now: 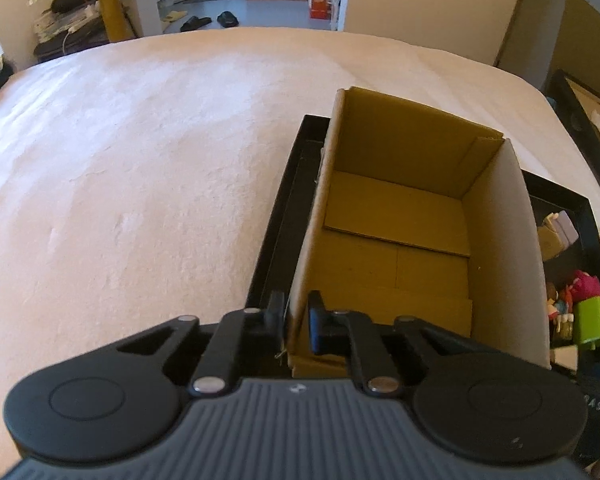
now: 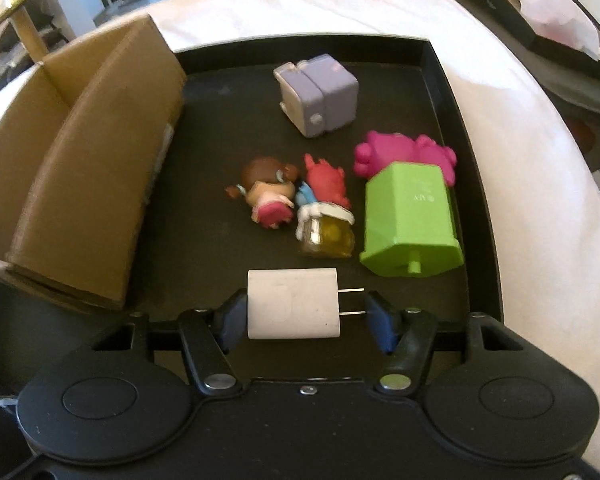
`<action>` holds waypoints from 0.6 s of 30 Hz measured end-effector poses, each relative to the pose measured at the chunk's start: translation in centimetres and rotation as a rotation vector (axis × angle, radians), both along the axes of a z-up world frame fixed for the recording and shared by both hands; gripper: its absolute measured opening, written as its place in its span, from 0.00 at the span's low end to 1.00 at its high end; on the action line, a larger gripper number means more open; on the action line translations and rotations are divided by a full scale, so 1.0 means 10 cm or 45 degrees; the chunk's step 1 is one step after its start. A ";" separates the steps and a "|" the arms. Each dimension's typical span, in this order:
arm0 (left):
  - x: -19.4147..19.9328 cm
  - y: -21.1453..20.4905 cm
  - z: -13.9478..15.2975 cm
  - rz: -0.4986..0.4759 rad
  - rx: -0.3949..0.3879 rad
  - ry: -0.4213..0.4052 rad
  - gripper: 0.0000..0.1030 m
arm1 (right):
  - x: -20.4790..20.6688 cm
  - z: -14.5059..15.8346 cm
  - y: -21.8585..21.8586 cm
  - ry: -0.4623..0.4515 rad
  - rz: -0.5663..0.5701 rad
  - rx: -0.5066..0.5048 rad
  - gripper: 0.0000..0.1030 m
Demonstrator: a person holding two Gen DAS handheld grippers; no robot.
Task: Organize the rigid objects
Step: 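Carry the white charger into the cardboard box and open the right gripper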
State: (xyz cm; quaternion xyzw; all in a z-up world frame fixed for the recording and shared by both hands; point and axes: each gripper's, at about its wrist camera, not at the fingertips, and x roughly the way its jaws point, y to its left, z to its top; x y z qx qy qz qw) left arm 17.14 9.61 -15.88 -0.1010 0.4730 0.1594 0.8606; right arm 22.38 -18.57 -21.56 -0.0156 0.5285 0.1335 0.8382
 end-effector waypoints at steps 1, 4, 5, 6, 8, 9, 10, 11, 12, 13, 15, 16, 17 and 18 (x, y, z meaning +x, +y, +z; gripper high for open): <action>-0.01 -0.01 0.01 -0.003 0.001 -0.006 0.10 | -0.01 0.04 0.01 -0.014 0.004 0.008 0.58; -0.04 -0.01 0.03 -0.017 -0.012 -0.024 0.10 | -0.03 0.14 0.00 -0.041 0.001 0.038 0.58; -0.05 -0.01 0.04 -0.023 -0.019 -0.031 0.10 | -0.04 0.18 0.00 -0.051 0.001 0.056 0.58; -0.06 -0.02 0.06 -0.028 -0.025 -0.036 0.10 | -0.05 0.22 -0.01 -0.064 0.006 0.075 0.58; -0.07 -0.03 0.08 -0.032 -0.021 -0.045 0.10 | -0.08 0.31 0.01 -0.095 0.019 0.098 0.58; -0.08 -0.03 0.08 -0.035 -0.024 -0.048 0.10 | -0.08 0.36 0.02 -0.111 0.028 0.109 0.58; -0.09 -0.02 0.08 -0.040 -0.029 -0.051 0.10 | -0.08 0.39 0.03 -0.123 0.036 0.123 0.58; -0.10 -0.03 0.08 -0.048 -0.030 -0.052 0.10 | -0.09 0.42 0.04 -0.134 0.041 0.139 0.58; -0.11 -0.03 0.07 -0.052 -0.032 -0.053 0.10 | -0.10 0.44 0.04 -0.144 0.047 0.155 0.58; -0.11 -0.03 0.07 -0.055 -0.034 -0.053 0.10 | -0.11 0.48 0.05 -0.156 0.055 0.169 0.58; -0.11 -0.02 0.05 -0.052 -0.038 -0.056 0.10 | -0.11 0.54 0.06 -0.182 0.069 0.197 0.59; -0.11 -0.02 0.04 -0.047 -0.045 -0.058 0.10 | -0.11 0.58 0.06 -0.191 0.069 0.206 0.58; -0.12 0.00 0.04 -0.043 -0.054 -0.060 0.10 | -0.11 0.62 0.06 -0.200 0.069 0.219 0.59; -0.13 0.01 0.03 -0.039 -0.065 -0.061 0.10 | -0.10 0.64 0.07 -0.206 0.070 0.227 0.59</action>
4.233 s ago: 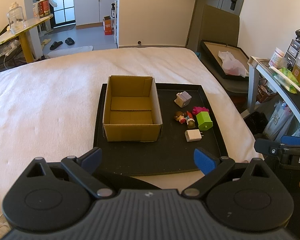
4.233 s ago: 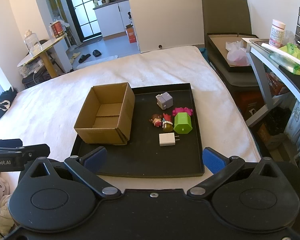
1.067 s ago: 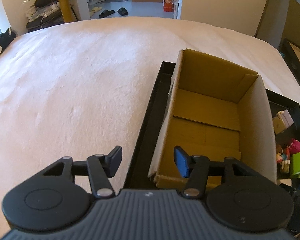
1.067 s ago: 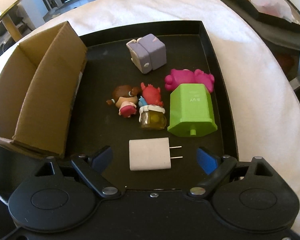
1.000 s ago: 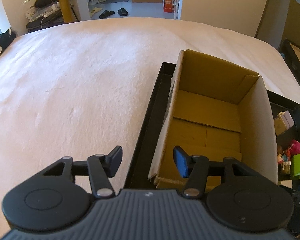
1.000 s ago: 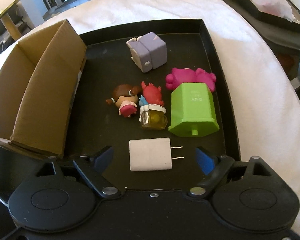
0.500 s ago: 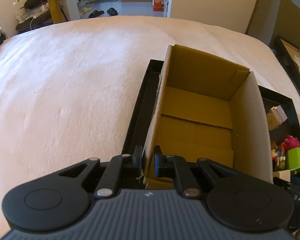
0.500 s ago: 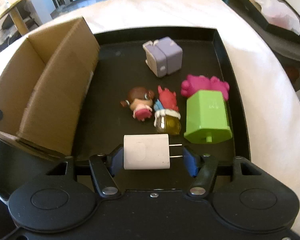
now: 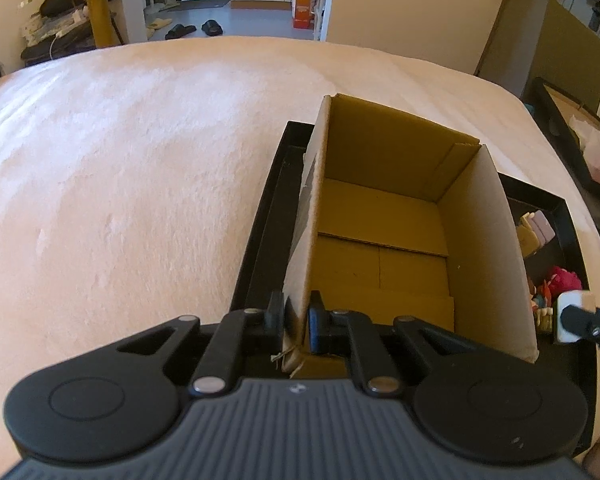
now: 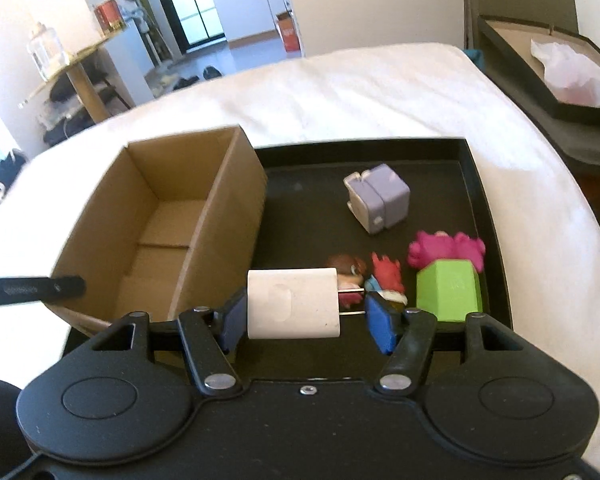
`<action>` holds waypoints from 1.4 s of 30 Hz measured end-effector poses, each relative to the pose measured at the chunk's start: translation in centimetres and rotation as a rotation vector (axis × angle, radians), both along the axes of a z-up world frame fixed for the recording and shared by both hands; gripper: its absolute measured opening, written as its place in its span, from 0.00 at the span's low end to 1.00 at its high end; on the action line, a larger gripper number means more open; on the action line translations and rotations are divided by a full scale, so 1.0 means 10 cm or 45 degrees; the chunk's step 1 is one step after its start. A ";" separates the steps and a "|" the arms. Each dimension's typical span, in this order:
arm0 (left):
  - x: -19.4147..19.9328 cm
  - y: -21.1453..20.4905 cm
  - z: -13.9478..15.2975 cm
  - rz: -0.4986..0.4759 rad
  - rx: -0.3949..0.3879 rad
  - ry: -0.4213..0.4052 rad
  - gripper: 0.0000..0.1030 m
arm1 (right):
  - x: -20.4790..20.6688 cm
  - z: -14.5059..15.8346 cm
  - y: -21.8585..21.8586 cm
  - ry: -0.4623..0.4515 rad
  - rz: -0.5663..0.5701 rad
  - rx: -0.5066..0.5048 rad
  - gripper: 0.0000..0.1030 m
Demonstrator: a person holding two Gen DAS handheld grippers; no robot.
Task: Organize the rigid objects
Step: 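Carry the white charger into the cardboard box and open the right gripper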
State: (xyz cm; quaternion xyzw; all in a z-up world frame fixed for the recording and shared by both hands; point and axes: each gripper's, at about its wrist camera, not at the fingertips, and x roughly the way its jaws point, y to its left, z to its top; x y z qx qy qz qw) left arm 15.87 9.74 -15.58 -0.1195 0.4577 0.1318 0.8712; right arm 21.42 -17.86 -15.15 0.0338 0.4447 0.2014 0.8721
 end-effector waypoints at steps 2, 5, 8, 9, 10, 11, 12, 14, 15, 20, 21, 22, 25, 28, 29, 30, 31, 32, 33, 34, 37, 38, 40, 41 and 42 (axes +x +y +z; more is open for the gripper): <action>-0.01 0.02 -0.02 0.006 -0.017 0.000 0.10 | 0.02 0.06 0.02 -0.019 0.010 0.011 0.59; -0.01 0.03 -0.03 0.013 -0.027 -0.004 0.10 | 0.03 0.17 0.09 -0.049 0.035 0.014 0.59; -0.03 0.04 -0.04 0.011 -0.030 -0.012 0.10 | 0.02 0.25 0.17 -0.067 0.059 0.019 0.59; -0.03 0.04 -0.05 0.011 -0.032 -0.014 0.10 | 0.02 0.28 0.20 -0.078 0.068 0.017 0.59; -0.04 0.05 -0.05 0.011 -0.037 -0.015 0.10 | 0.01 0.30 0.23 -0.086 0.075 0.014 0.59; -0.04 0.06 -0.06 0.013 -0.044 -0.016 0.10 | 0.01 0.32 0.27 -0.094 0.084 0.010 0.59; -0.04 0.07 -0.07 0.016 -0.053 -0.018 0.10 | 0.01 0.34 0.30 -0.097 0.089 0.010 0.59; -0.05 0.10 -0.07 0.021 -0.069 -0.024 0.10 | 0.02 0.38 0.38 -0.105 0.111 0.009 0.59; -0.06 0.10 -0.07 0.021 -0.074 -0.027 0.11 | 0.02 0.40 0.44 -0.113 0.128 0.004 0.59; -0.08 0.15 -0.08 0.026 -0.117 -0.046 0.12 | 0.05 0.49 0.72 -0.132 0.209 0.001 0.59; -0.09 0.17 -0.08 0.030 -0.131 -0.050 0.12 | 0.06 0.50 0.78 -0.130 0.223 0.002 0.59; -0.09 0.18 -0.09 0.030 -0.138 -0.054 0.12 | 0.08 0.51 0.84 -0.125 0.235 0.003 0.59; -0.09 0.19 -0.10 0.030 -0.148 -0.063 0.12 | 0.12 0.50 1.02 -0.102 0.274 0.003 0.59; -0.10 0.21 -0.11 0.032 -0.161 -0.072 0.12 | 0.14 0.48 1.17 -0.090 0.298 -0.005 0.59; -0.11 0.22 -0.11 0.033 -0.167 -0.074 0.12 | 0.15 0.46 1.22 -0.085 0.306 -0.009 0.59; -0.11 0.23 -0.12 0.036 -0.173 -0.077 0.12 | 0.17 0.45 1.27 -0.083 0.312 -0.016 0.59; -0.11 0.23 -0.12 0.037 -0.177 -0.079 0.12 | 0.18 0.45 1.33 -0.080 0.315 -0.022 0.59; -0.11 0.24 -0.12 0.039 -0.181 -0.080 0.12 | 0.20 0.44 1.38 -0.074 0.313 -0.021 0.59; -0.11 0.25 -0.13 0.042 -0.188 -0.082 0.12 | 0.22 0.45 1.42 -0.073 0.311 -0.008 0.60; -0.11 0.26 -0.13 0.046 -0.193 -0.084 0.12 | 0.23 0.45 1.46 -0.076 0.315 0.020 0.60; -0.11 0.28 -0.13 0.052 -0.205 -0.090 0.12 | 0.27 0.48 1.53 -0.071 0.314 0.058 0.71; -0.12 0.28 -0.14 0.053 -0.205 -0.091 0.12 | 0.26 0.49 1.52 -0.080 0.303 0.057 0.71; -0.11 0.29 -0.14 0.062 -0.198 -0.089 0.13 | 0.26 0.50 1.44 -0.073 0.289 0.065 0.71; -0.11 0.29 -0.15 0.063 -0.204 -0.089 0.13 | 0.25 0.49 1.39 -0.066 0.280 0.065 0.71; -0.12 0.30 -0.14 0.065 -0.206 -0.089 0.13 | 0.23 0.49 1.31 -0.064 0.272 0.061 0.71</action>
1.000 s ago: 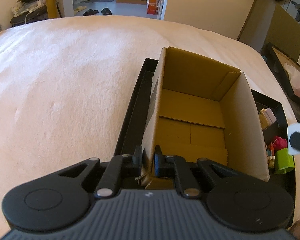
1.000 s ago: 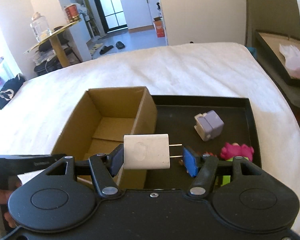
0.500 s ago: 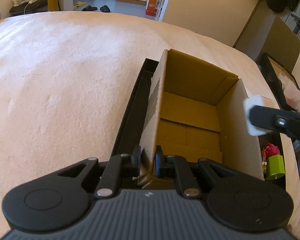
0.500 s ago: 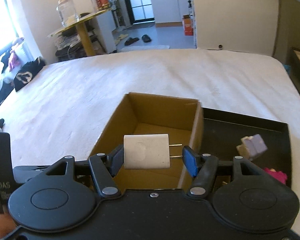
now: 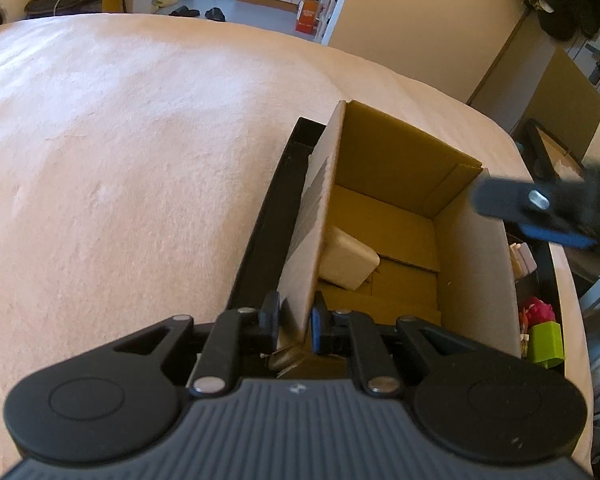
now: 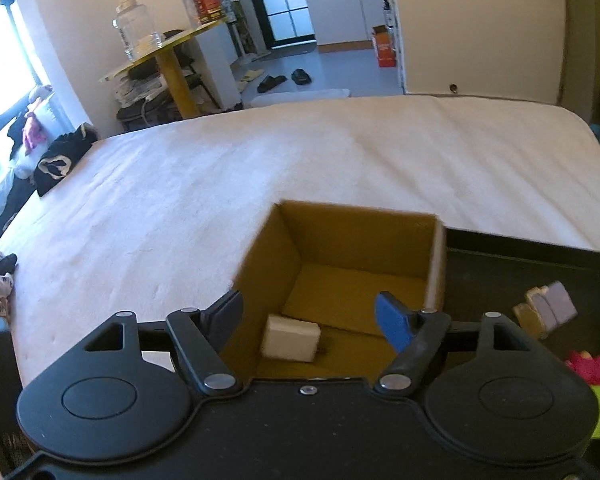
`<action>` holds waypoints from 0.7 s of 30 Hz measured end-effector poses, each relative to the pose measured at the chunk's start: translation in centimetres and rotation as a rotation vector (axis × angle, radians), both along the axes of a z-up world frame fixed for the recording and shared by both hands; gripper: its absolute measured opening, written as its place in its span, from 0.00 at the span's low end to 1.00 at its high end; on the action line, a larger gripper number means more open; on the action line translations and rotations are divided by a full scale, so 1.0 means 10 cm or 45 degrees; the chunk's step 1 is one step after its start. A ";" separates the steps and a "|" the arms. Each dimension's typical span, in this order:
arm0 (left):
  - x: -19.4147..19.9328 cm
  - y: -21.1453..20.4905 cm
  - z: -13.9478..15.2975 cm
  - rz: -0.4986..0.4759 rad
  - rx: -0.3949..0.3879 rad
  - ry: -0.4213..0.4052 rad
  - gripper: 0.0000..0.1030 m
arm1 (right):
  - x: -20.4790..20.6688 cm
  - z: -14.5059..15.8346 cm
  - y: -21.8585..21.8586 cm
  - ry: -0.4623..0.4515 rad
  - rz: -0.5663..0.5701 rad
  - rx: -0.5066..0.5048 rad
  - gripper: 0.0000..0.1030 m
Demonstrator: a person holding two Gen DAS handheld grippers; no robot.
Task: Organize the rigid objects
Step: 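Carry the white charger into the cardboard box and open the right gripper, then grasp the red figurine with the right gripper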
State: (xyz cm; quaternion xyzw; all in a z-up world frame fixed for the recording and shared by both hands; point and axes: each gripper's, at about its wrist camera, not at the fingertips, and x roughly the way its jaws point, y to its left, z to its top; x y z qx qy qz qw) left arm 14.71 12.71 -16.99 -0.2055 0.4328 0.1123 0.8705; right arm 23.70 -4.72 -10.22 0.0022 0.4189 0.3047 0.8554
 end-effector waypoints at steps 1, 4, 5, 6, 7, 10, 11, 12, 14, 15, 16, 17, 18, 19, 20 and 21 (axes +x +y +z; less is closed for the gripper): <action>0.00 0.00 0.00 0.002 -0.004 0.000 0.13 | -0.02 0.01 -0.07 -0.005 -0.012 -0.006 0.71; 0.00 0.01 0.00 0.003 -0.003 0.002 0.13 | -0.07 0.04 -0.32 -0.022 -0.048 -0.023 0.71; 0.00 0.00 0.00 0.002 -0.002 0.002 0.13 | -0.08 0.05 -0.40 -0.026 -0.059 -0.030 0.70; 0.01 0.00 0.00 0.001 0.003 0.003 0.13 | -0.08 0.06 -0.50 -0.024 -0.074 -0.033 0.70; 0.01 0.00 0.00 0.002 0.005 0.003 0.13 | -0.09 0.06 -0.56 -0.021 -0.086 -0.036 0.70; 0.01 -0.02 0.00 -0.003 0.020 0.009 0.13 | -0.08 0.06 -0.74 -0.010 -0.117 -0.044 0.70; 0.01 -0.02 0.00 -0.003 0.023 0.013 0.13 | -0.08 0.06 -0.79 -0.011 -0.130 -0.047 0.70; 0.01 -0.02 0.00 -0.003 0.025 0.014 0.13 | -0.06 0.05 -0.83 -0.010 -0.144 -0.049 0.70; 0.02 -0.04 0.00 0.001 0.034 0.019 0.13 | -0.04 0.02 -0.93 0.003 -0.176 -0.040 0.70; 0.02 -0.04 0.01 0.002 0.039 0.021 0.13 | -0.04 0.00 -0.94 0.012 -0.188 -0.032 0.70; 0.02 -0.05 0.01 0.000 0.051 0.025 0.13 | -0.03 -0.02 -0.98 0.021 -0.200 -0.023 0.70; 0.03 -0.06 0.01 -0.003 0.061 0.029 0.13 | -0.02 -0.04 -1.02 0.028 -0.214 -0.013 0.69; 0.03 -0.07 0.02 -0.004 0.071 0.037 0.13 | -0.02 -0.06 -1.07 0.032 -0.223 -0.004 0.69; 0.04 -0.08 0.03 -0.008 0.078 0.045 0.13 | -0.03 -0.08 -1.11 0.036 -0.231 0.001 0.68; 0.05 -0.09 0.04 -0.010 0.083 0.052 0.13 | -0.02 -0.10 -1.15 0.040 -0.247 0.007 0.67; 0.05 -0.09 0.05 -0.012 0.092 0.054 0.13 | -0.01 -0.12 -1.19 0.045 -0.260 0.010 0.66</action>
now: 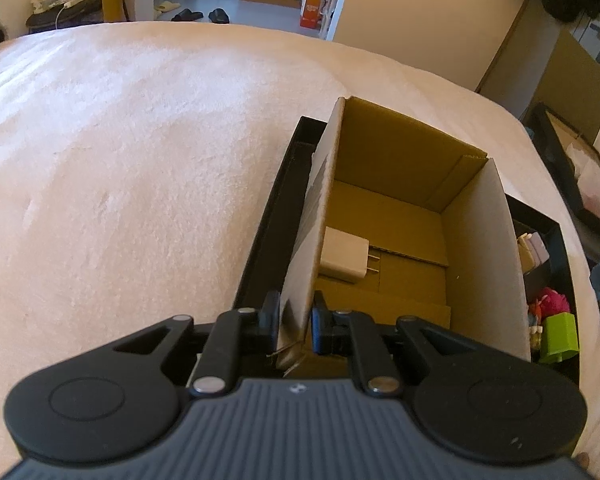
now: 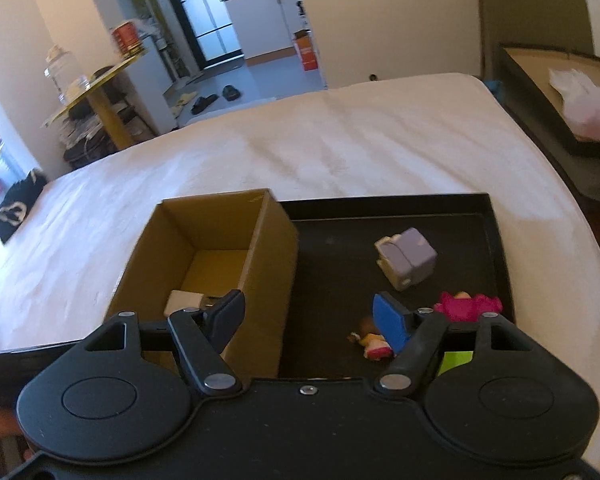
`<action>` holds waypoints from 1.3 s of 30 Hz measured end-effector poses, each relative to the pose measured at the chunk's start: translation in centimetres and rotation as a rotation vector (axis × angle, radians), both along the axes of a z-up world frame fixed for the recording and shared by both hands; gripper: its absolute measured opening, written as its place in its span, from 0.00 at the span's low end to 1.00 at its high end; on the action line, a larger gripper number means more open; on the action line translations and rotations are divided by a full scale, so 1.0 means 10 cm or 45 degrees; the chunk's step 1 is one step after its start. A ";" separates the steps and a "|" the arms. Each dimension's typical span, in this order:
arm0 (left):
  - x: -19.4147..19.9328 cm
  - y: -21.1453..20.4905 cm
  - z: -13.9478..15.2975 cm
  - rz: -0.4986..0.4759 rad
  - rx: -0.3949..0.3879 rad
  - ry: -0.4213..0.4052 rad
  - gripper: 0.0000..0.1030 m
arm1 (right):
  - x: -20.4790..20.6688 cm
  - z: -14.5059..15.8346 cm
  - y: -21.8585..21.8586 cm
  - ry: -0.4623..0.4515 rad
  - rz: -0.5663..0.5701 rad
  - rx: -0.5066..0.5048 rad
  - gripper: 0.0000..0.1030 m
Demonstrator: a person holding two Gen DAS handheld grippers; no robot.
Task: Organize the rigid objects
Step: 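Grasp the red figurine with the right gripper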
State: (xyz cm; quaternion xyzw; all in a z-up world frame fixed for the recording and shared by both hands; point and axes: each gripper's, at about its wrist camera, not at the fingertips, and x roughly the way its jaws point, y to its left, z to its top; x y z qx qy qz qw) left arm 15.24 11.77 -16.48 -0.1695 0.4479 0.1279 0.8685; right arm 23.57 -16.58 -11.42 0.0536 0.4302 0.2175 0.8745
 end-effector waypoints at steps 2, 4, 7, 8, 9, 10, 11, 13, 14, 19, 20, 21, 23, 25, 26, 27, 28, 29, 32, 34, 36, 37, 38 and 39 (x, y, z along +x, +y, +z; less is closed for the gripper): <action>0.00 -0.02 0.02 -0.018 0.010 -0.005 0.14 | 0.02 -0.05 -0.09 0.006 -0.033 -0.001 0.65; 0.01 -0.03 0.03 -0.009 0.022 0.008 0.14 | 0.03 -0.10 -0.20 0.019 -0.065 0.019 0.62; 0.03 -0.05 0.03 -0.002 0.042 0.035 0.15 | 0.08 -0.19 -0.34 0.046 -0.103 0.031 0.57; 0.04 -0.06 0.04 0.000 0.057 0.041 0.20 | 0.09 -0.23 -0.37 0.056 -0.114 0.030 0.56; 0.06 -0.07 0.05 0.004 0.077 0.049 0.24 | 0.11 -0.27 -0.41 0.064 -0.123 0.029 0.56; 0.07 -0.09 0.06 0.009 0.102 0.057 0.32 | 0.12 -0.31 -0.44 0.072 -0.132 0.025 0.56; 0.08 -0.10 0.07 0.010 0.118 0.062 0.37 | 0.13 -0.35 -0.46 0.083 -0.142 0.020 0.56; 0.09 -0.12 0.09 0.000 0.139 0.073 0.39 | 0.15 -0.43 -0.49 0.105 -0.146 0.017 0.56; 0.09 -0.13 0.09 -0.003 0.140 0.077 0.40 | 0.17 -0.47 -0.50 0.116 -0.151 0.011 0.56; 0.14 -0.15 0.11 0.008 0.174 0.107 0.43 | 0.25 -0.66 -0.48 0.176 -0.148 0.002 0.51; 0.15 -0.15 0.11 0.012 0.178 0.110 0.43 | 0.27 -0.70 -0.47 0.184 -0.147 -0.005 0.49; 0.17 -0.15 0.12 0.016 0.181 0.109 0.43 | 0.28 -0.73 -0.45 0.186 -0.147 -0.023 0.48; 0.19 -0.15 0.14 0.021 0.188 0.108 0.44 | 0.32 -0.79 -0.44 0.195 -0.146 -0.043 0.46; 0.21 -0.15 0.16 0.029 0.193 0.107 0.44 | 0.35 -0.85 -0.45 0.215 -0.152 -0.054 0.41; 0.22 -0.15 0.16 0.033 0.193 0.108 0.44 | 0.36 -0.89 -0.45 0.230 -0.151 -0.061 0.37; 0.23 -0.16 0.16 0.032 0.193 0.108 0.45 | 0.36 -0.92 -0.45 0.239 -0.148 -0.069 0.36; 0.24 -0.17 0.17 0.026 0.194 0.108 0.45 | 0.37 -0.94 -0.44 0.243 -0.147 -0.083 0.36; 0.25 -0.17 0.17 0.020 0.195 0.107 0.45 | 0.36 -0.96 -0.44 0.244 -0.146 -0.104 0.36; 0.27 -0.19 0.17 0.015 0.196 0.108 0.45 | 0.37 -1.04 -0.42 0.261 -0.151 -0.128 0.33; 0.27 -0.20 0.17 0.013 0.188 0.107 0.45 | 0.35 -1.05 -0.36 0.232 -0.126 -0.174 0.32; 0.27 -0.20 0.16 0.006 0.193 0.113 0.45 | 0.32 -1.06 -0.30 0.226 -0.101 -0.203 0.31; 0.26 -0.20 0.15 0.006 0.195 0.120 0.45 | 0.31 -1.06 -0.28 0.227 -0.093 -0.216 0.31; 0.26 -0.20 0.15 0.007 0.194 0.123 0.45 | 0.29 -1.05 -0.27 0.232 -0.087 -0.215 0.31; 0.26 -0.19 0.14 0.009 0.190 0.128 0.45 | 0.28 -1.04 -0.29 0.242 -0.084 -0.201 0.31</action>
